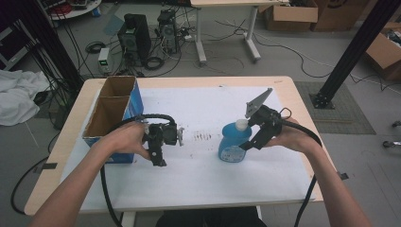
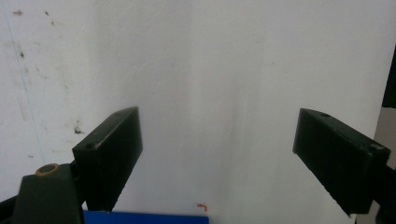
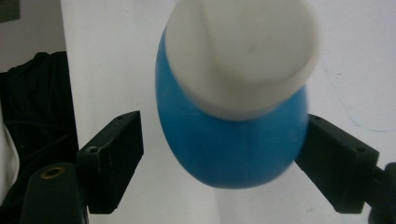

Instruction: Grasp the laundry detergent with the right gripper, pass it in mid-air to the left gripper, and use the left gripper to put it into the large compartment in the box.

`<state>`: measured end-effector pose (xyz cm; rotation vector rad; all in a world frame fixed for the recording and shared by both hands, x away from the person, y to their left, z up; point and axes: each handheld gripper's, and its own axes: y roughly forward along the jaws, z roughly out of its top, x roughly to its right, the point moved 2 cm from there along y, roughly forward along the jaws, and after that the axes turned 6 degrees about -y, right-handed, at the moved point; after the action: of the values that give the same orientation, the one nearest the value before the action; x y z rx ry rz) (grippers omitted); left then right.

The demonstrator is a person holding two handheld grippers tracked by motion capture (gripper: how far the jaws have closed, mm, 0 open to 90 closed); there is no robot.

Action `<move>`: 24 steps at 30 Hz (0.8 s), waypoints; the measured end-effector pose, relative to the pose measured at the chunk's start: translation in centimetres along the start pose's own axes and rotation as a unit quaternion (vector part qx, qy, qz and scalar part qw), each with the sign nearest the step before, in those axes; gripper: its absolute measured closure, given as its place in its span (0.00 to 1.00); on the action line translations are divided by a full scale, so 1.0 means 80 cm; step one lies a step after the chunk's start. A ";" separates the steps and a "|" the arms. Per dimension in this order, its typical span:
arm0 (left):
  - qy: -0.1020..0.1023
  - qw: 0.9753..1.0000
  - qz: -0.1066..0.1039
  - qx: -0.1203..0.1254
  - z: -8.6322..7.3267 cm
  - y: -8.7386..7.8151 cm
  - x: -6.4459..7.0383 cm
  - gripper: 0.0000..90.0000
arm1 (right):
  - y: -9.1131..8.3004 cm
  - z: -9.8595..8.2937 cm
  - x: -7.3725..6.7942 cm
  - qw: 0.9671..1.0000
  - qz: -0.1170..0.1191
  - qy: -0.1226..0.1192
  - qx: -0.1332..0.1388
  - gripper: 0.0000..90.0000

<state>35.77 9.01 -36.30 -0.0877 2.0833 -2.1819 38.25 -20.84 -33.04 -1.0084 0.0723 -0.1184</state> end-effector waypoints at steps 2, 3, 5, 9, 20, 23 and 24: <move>-0.001 1.000 0.000 -0.001 0.000 0.000 0.000 0.18 | 0.002 -0.003 -0.001 1.000 -0.001 -0.001 0.003 0.20; 0.000 1.000 0.000 -0.001 0.001 0.000 0.000 0.18 | 0.007 -0.009 -0.002 1.000 -0.002 0.002 0.014 0.21; 0.000 1.000 0.000 0.000 0.000 0.000 0.001 0.18 | 0.010 -0.015 -0.002 1.000 -0.004 0.006 0.028 0.21; 0.001 1.000 0.000 0.004 0.000 -0.001 0.000 0.18 | 0.013 -0.022 -0.002 0.998 -0.002 0.014 0.055 0.22; 0.005 1.000 0.003 0.008 0.000 -0.002 0.003 0.18 | 0.033 -0.038 0.003 0.994 0.004 0.034 0.101 0.23; 0.006 1.000 0.003 0.009 0.000 -0.002 0.004 0.18 | 0.038 -0.041 0.004 0.993 0.004 0.037 0.113 0.23; 0.006 1.000 0.002 0.009 0.000 -0.003 0.004 0.18 | 0.039 -0.041 0.004 0.993 0.004 0.037 0.113 0.23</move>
<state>35.45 8.97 -36.08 -0.0693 2.0674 -2.2044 38.38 -21.98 -37.45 -0.7777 0.1275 -0.1529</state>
